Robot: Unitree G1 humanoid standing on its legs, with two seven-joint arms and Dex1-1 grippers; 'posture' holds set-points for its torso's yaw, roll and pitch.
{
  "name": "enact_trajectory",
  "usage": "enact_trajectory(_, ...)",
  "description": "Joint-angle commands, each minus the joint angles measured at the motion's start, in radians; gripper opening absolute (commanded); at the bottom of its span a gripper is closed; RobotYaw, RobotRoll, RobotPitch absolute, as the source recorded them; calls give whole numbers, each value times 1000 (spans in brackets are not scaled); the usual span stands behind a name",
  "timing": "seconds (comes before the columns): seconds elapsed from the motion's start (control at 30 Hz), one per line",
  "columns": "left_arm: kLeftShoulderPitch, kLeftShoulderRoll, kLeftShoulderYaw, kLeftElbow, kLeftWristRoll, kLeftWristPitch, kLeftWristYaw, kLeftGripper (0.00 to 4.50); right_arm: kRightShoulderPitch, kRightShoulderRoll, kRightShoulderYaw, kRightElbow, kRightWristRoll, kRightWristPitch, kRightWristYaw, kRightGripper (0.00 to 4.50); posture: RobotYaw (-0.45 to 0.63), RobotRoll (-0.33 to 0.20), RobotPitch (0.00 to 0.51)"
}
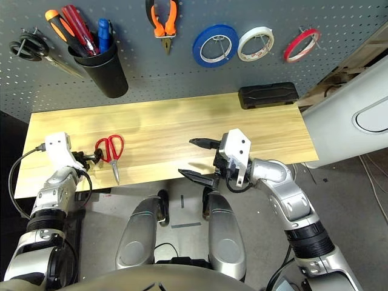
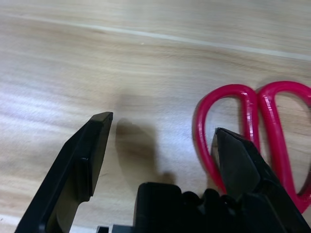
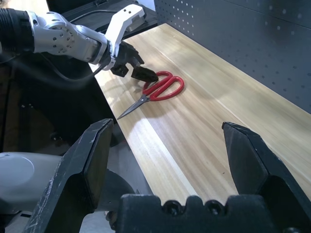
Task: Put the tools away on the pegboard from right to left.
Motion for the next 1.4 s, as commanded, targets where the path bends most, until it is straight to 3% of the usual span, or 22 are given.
enact_trajectory(0.03,23,-13,-17,34,19,6,6,3481,13,-8,-6,-20,11,10,-2,4500,-116,0,340)
enact_trajectory(0.33,33,-27,7,-71,-8,29,9,21,-14,-10,-8,28,5,-14,12,4500,-81,0,303)
enact_trajectory(0.87,160,-66,117,-632,-111,248,73,21,-128,-50,-74,184,70,-61,158,4500,66,0,179)
enact_trajectory(1.2,223,-61,188,-852,-172,335,75,21,-166,-89,-142,236,120,-76,256,4500,82,0,123)
enact_trajectory(1.4,222,-68,227,-888,-169,260,81,21,-186,-98,-182,253,140,-82,275,4500,82,0,96)
